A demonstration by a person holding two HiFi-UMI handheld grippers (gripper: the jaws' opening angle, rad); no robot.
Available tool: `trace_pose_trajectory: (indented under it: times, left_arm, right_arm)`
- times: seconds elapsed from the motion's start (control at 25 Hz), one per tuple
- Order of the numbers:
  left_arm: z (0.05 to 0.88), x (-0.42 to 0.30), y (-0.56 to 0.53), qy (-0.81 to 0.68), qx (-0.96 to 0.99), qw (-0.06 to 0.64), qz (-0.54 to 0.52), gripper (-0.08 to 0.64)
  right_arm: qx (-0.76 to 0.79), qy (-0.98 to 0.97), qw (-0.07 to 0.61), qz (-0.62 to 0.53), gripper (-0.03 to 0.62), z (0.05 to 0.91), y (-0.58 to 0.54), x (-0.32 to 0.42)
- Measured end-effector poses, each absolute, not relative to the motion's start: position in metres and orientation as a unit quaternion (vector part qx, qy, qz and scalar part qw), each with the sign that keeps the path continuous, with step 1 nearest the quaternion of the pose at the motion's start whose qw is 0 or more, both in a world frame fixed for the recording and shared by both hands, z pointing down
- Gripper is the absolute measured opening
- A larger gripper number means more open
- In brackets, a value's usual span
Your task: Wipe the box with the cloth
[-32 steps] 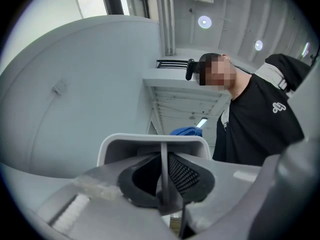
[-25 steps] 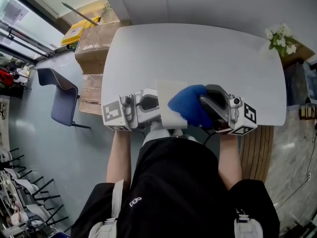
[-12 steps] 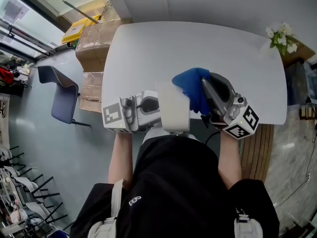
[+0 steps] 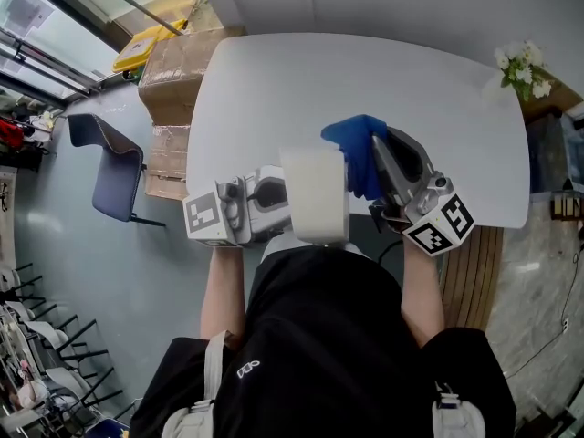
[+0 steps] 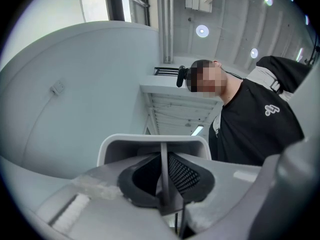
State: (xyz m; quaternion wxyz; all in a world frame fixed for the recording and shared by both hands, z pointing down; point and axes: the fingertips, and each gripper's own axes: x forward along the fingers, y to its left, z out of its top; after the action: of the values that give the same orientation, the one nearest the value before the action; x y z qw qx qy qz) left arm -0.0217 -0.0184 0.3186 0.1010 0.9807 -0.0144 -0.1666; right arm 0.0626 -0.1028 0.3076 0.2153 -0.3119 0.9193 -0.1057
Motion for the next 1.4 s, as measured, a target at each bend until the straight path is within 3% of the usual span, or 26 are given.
trace_pose_trajectory:
  times: [0.8, 1.4]
  left_arm:
    - [0.327, -0.054, -0.066, -0.112, 0.972, 0.098, -0.180, 0.048]
    - [0.353, -0.066, -0.090, -0.170, 0.963, 0.121, -0.168, 0.048]
  right_arm:
    - [-0.329, 0.939, 0.074, -0.065, 0.044, 0.348, -0.098, 0.037]
    - [-0.187, 0.975, 0.087, -0.087, 0.044, 0.346, -0.054, 0.006]
